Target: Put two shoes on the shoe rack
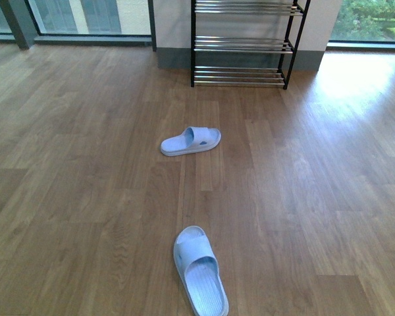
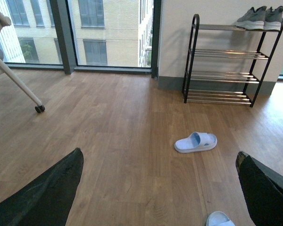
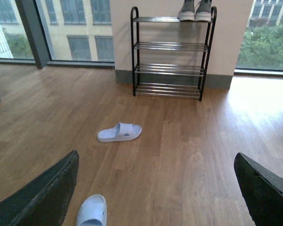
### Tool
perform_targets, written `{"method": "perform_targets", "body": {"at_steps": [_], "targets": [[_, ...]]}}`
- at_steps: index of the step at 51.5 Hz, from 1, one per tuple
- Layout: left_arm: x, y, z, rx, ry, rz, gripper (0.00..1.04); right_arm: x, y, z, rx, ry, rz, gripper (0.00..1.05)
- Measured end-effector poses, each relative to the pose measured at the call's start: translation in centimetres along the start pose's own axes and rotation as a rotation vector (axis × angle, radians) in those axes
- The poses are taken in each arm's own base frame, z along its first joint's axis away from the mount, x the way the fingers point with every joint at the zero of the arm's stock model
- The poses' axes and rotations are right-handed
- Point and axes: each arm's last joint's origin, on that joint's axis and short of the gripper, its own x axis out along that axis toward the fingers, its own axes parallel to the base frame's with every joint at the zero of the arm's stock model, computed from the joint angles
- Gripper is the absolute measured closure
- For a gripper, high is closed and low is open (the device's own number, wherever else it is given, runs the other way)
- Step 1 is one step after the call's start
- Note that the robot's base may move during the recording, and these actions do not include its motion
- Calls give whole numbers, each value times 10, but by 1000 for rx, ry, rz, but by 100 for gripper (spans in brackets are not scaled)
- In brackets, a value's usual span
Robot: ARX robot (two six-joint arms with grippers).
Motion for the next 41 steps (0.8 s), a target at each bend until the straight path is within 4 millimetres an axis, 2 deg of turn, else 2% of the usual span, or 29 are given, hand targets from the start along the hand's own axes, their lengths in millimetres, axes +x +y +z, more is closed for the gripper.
{"method": "perform_targets", "body": {"at_steps": [41], "targets": [[0, 0, 0, 0, 0, 0, 9, 0, 0, 0, 0, 0, -1, 9]]}}
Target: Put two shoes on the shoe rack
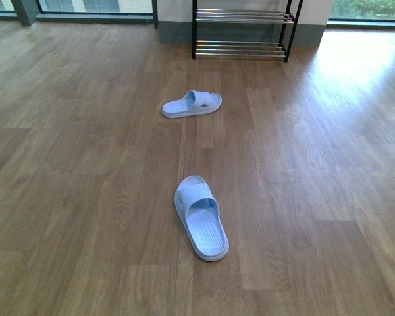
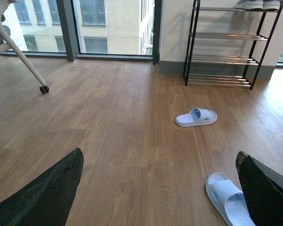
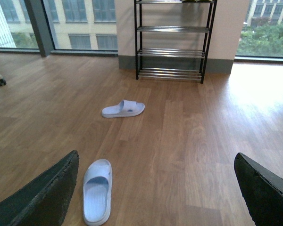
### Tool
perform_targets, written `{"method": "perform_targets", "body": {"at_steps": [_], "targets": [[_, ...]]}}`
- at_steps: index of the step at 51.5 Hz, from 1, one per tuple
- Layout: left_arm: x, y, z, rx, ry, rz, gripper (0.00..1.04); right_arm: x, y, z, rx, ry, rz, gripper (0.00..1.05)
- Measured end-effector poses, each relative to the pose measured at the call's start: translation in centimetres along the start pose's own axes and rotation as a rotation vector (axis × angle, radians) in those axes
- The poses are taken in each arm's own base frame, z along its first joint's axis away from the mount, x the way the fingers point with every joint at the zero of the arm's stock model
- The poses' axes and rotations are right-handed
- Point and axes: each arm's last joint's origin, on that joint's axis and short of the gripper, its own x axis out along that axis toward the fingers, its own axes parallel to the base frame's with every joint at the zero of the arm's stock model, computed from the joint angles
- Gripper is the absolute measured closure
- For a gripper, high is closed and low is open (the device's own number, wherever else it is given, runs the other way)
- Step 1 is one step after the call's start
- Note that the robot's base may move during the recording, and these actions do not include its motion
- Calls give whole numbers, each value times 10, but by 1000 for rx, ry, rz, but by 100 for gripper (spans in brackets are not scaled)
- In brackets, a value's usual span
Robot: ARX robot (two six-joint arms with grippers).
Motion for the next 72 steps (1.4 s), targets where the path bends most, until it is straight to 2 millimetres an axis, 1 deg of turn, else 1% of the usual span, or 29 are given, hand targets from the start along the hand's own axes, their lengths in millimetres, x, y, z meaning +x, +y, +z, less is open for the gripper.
{"method": "perform_targets", "body": {"at_steps": [72], "targets": [[0, 0, 0, 0, 0, 0, 9, 0, 0, 0, 0, -1, 0, 9]]}}
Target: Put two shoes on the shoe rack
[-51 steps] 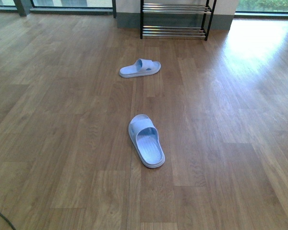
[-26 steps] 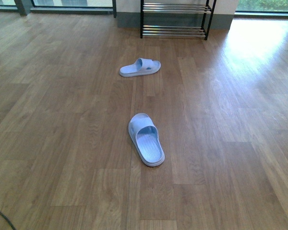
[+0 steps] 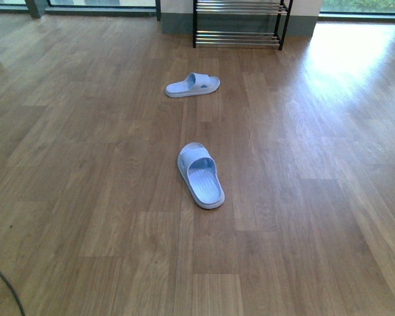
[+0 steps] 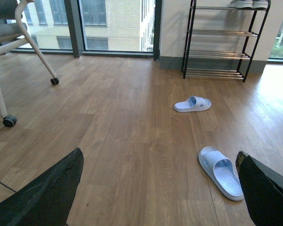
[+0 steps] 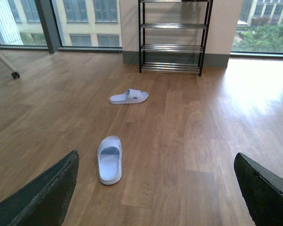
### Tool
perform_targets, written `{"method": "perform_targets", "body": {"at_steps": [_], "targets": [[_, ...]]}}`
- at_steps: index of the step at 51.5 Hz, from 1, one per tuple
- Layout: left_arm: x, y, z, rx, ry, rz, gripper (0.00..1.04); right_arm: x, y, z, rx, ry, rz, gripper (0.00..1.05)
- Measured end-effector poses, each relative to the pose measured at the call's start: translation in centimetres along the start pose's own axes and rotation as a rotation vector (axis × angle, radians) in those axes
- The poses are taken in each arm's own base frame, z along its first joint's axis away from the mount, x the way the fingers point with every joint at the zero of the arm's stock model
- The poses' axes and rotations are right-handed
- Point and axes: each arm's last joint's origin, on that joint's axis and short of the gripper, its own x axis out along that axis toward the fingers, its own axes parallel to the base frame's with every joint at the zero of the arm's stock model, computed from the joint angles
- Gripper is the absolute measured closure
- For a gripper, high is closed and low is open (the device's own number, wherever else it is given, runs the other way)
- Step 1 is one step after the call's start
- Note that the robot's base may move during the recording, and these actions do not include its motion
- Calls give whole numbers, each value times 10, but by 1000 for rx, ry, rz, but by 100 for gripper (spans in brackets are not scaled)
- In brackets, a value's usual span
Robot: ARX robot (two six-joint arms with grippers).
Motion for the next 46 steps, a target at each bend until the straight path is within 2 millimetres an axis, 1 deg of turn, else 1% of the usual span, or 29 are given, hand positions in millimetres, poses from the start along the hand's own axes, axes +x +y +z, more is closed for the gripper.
{"method": "perform_targets", "body": {"at_steps": [46], "targets": [[0, 0, 0, 0, 0, 0, 9, 0, 0, 0, 0, 0, 0, 9]]}}
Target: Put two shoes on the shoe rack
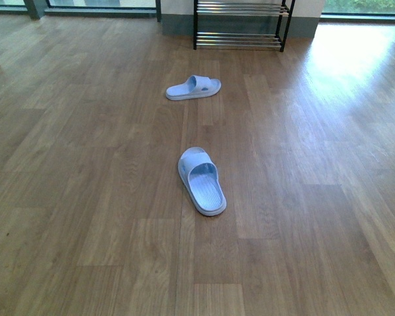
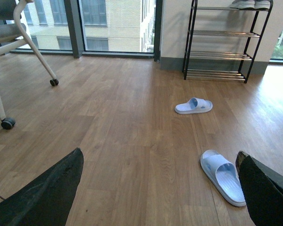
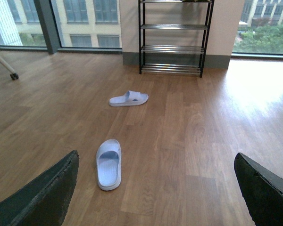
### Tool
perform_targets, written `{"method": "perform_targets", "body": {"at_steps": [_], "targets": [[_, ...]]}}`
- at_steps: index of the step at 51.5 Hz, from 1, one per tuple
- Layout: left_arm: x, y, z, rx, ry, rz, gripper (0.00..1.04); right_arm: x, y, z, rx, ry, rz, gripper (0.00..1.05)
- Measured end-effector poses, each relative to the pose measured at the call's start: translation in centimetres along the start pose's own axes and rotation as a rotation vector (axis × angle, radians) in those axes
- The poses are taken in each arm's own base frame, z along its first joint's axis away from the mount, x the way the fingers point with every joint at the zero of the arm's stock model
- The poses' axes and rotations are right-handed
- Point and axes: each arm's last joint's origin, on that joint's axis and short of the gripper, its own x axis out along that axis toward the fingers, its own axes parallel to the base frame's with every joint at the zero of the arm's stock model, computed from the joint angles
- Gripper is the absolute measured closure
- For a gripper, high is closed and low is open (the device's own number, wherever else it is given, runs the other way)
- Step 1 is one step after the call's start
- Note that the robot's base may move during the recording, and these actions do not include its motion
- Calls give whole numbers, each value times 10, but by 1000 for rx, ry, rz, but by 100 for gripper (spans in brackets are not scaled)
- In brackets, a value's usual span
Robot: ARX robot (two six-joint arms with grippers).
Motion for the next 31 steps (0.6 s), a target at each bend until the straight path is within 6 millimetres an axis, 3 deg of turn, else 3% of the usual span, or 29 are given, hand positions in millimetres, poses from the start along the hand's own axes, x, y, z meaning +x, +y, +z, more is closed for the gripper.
{"method": "perform_targets", "body": {"at_steps": [31], "targets": [[0, 0, 0, 0, 0, 1, 9, 0, 0, 0, 0, 0, 0, 9]]}}
